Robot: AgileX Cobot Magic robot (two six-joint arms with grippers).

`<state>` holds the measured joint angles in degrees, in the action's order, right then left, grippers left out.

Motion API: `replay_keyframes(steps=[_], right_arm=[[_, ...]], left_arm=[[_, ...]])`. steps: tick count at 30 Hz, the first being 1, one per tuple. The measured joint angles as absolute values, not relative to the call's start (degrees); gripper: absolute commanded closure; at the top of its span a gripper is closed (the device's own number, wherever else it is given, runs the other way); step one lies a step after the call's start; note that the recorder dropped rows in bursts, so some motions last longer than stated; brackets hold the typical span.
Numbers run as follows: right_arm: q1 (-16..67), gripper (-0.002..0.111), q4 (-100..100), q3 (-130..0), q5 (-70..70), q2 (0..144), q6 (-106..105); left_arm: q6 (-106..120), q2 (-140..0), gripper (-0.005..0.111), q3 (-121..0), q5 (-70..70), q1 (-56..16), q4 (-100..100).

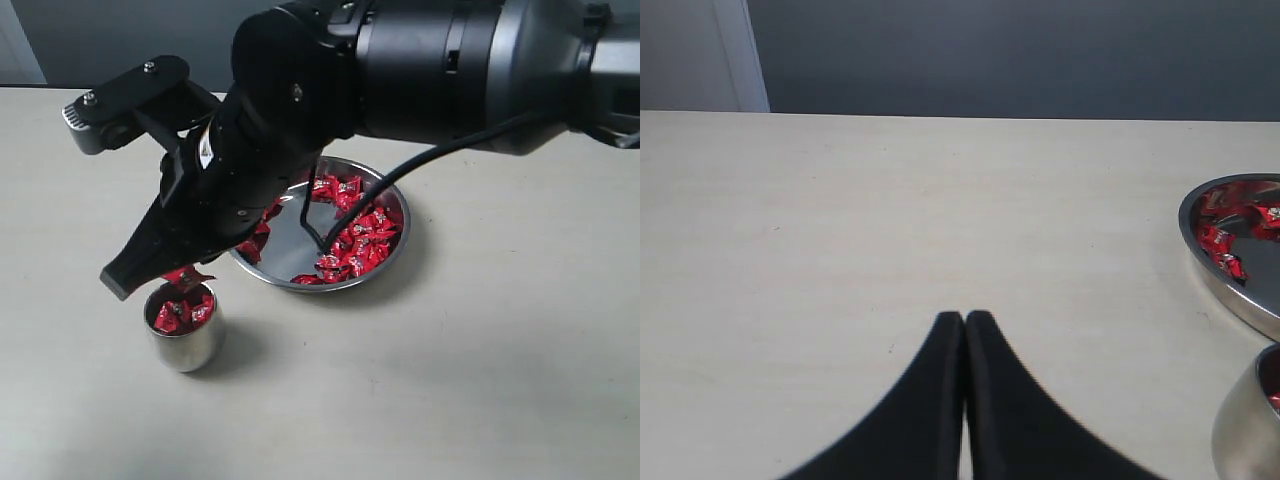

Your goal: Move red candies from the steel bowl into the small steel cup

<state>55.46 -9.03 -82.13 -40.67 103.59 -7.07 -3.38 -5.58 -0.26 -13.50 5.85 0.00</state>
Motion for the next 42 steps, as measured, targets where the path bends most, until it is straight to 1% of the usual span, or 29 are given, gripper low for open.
replay_keyframes(steps=[12, 14, 17, 19, 24, 26, 29, 32, 35, 39, 42], right_arm=[[55.46, 0.109, -11.20, -81.45, -38.28, 103.79, -9.45], [55.46, 0.104, -11.91, -81.45, -38.02, 104.27, -10.19], [55.46, 0.089, -12.42, -81.45, -37.78, 105.57, -11.01], [55.46, 0.083, -12.65, -81.45, -37.78, 106.72, -11.25], [55.46, 0.084, -13.07, -81.45, -36.50, 108.02, -11.58], [55.46, 0.084, -9.58, -81.45, -35.22, 107.70, -10.80], [51.99, 0.084, -1.15, -81.45, -33.90, 106.96, -2.60], [45.08, 0.082, 1.86, -81.45, -35.86, 108.17, 0.79], [39.71, 0.065, 2.51, -81.45, -38.88, 111.24, 0.54], [37.82, 0.063, 2.38, -81.45, -39.68, 113.97, -0.84], [37.66, 0.063, 2.17, -81.45, -36.65, 115.82, -1.06]], left_arm=[[-3.38, -5.58, 0.106, -0.26, -13.50, 5.85, 0.00], [-3.38, -5.58, 0.106, -0.26, -13.50, 5.85, 0.00], [-3.38, -5.58, 0.106, -0.26, -13.50, 5.85, 0.00], [-3.38, -5.58, 0.106, -0.26, -13.50, 5.85, 0.00], [-3.38, -5.58, 0.106, -0.26, -13.50, 5.85, 0.00], [-3.38, -5.58, 0.106, -0.26, -13.50, 5.85, 0.00], [-3.38, -5.58, 0.106, -0.26, -13.50, 5.85, 0.00], [-3.38, -5.58, 0.106, -0.26, -13.50, 5.85, 0.00], [-3.38, -5.58, 0.106, -0.26, -13.50, 5.85, 0.00], [-3.38, -5.58, 0.106, -0.26, -13.50, 5.85, 0.00], [-3.38, -5.58, 0.106, -0.26, -13.50, 5.85, 0.00]])
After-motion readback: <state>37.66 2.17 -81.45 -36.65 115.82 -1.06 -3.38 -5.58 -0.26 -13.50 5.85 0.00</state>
